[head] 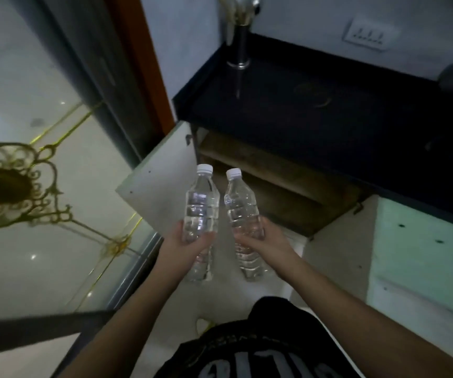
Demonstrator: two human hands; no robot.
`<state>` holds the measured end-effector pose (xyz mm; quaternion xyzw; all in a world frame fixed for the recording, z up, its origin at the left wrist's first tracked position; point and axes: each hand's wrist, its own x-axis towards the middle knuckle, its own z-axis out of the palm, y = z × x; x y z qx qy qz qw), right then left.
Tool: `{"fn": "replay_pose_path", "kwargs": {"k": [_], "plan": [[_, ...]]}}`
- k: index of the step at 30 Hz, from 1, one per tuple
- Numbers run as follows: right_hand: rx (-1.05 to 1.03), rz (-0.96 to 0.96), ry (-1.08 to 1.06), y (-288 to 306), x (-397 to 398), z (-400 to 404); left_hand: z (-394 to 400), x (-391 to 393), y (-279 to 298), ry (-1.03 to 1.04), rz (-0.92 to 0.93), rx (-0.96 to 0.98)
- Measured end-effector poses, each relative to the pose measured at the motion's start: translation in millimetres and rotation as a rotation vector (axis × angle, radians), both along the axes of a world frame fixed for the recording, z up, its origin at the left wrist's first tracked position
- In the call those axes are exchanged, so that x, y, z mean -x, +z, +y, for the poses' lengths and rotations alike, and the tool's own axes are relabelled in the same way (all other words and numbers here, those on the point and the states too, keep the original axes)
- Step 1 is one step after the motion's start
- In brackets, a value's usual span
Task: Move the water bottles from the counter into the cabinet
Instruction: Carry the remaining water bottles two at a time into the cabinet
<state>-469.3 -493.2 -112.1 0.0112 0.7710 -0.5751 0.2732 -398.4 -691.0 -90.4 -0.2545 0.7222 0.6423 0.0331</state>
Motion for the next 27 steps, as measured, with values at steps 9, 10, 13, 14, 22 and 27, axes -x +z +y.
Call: {"fn": "replay_pose_path", "kwargs": {"k": [9, 10, 13, 14, 22, 27], "plan": [[-0.061, -0.079, -0.254, -24.8, 2.0, 33.0, -2.8, 82.4, -32.9, -0.334, -0.108, 0.047], [-0.049, -0.093, -0.274, -30.8, 5.2, 33.4, -5.2, 91.5, -37.5, -0.355, -0.121, 0.051], [-0.005, -0.132, -0.32, -45.1, 20.0, 27.5, -13.4, 114.2, -50.5, -0.397, -0.168, 0.098], [0.005, -0.142, -0.337, -48.0, 25.8, 23.8, -15.0, 120.2, -54.1, -0.41, -0.179, 0.105], [0.032, -0.233, -0.325, -70.4, 63.3, -4.7, -23.9, 158.0, -90.3, -0.414, -0.26, 0.03], [0.053, -0.269, -0.407, -90.0, 78.5, -16.0, -34.7, 187.9, -118.6, -0.423, -0.301, -0.087]]}}
